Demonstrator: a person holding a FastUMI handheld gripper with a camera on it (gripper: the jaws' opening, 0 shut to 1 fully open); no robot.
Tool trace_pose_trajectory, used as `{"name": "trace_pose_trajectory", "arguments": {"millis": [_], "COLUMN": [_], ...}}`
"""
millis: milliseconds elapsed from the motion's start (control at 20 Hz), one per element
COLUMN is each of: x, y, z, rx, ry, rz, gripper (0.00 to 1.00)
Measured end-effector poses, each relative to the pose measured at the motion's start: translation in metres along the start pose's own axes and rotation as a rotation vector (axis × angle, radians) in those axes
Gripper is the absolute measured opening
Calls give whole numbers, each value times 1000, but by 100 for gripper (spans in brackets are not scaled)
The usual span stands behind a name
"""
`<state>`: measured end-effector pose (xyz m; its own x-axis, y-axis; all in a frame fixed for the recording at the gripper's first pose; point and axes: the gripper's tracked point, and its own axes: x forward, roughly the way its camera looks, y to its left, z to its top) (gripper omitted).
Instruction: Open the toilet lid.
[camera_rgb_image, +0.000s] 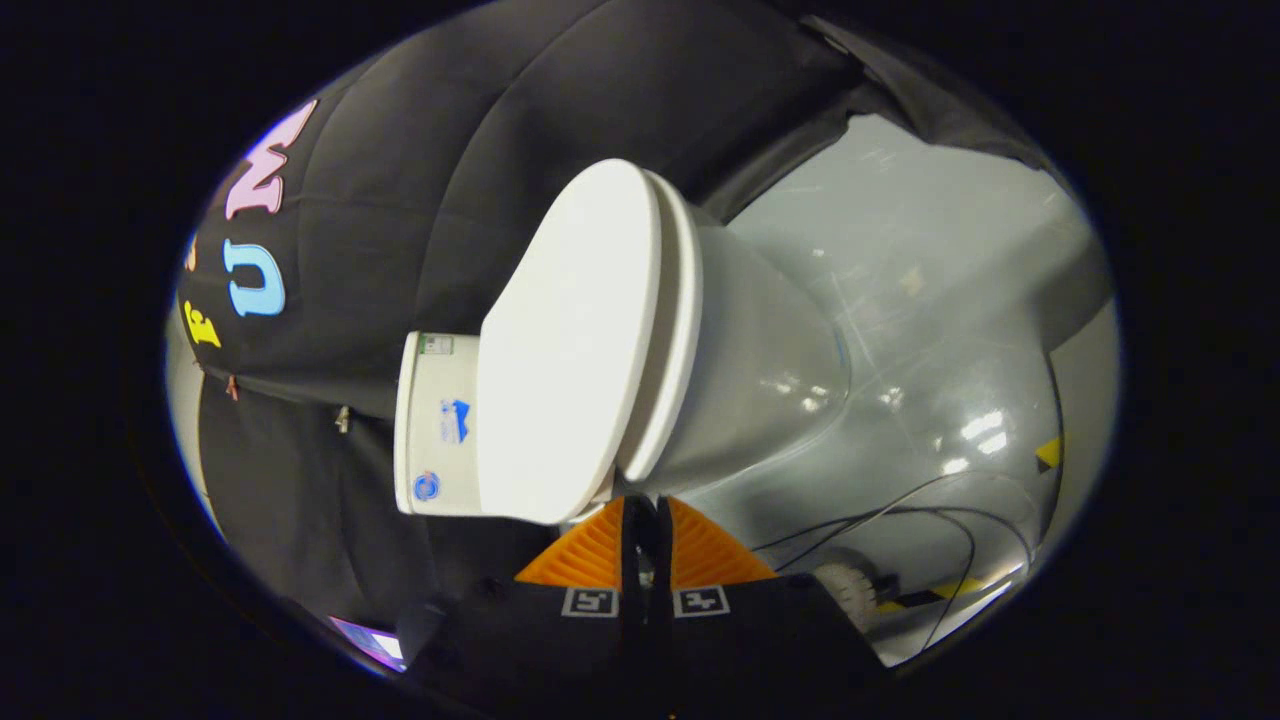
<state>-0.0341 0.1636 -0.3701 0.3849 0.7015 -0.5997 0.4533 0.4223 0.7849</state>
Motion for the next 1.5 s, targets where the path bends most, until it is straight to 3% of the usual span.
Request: {"name": "trace_pose_trajectory", "arguments": {"millis": [50,400,1050,1500], "x": [-3,-10,-79,-97], "y": [4,19,163,268], "z": [-11,-13,-21,-53], "rx": [-20,-172,-418,-546], "ry": [16,12,-75,-81], "rz": [3,-71,89,206], "gripper": [5,5,5,5]}}
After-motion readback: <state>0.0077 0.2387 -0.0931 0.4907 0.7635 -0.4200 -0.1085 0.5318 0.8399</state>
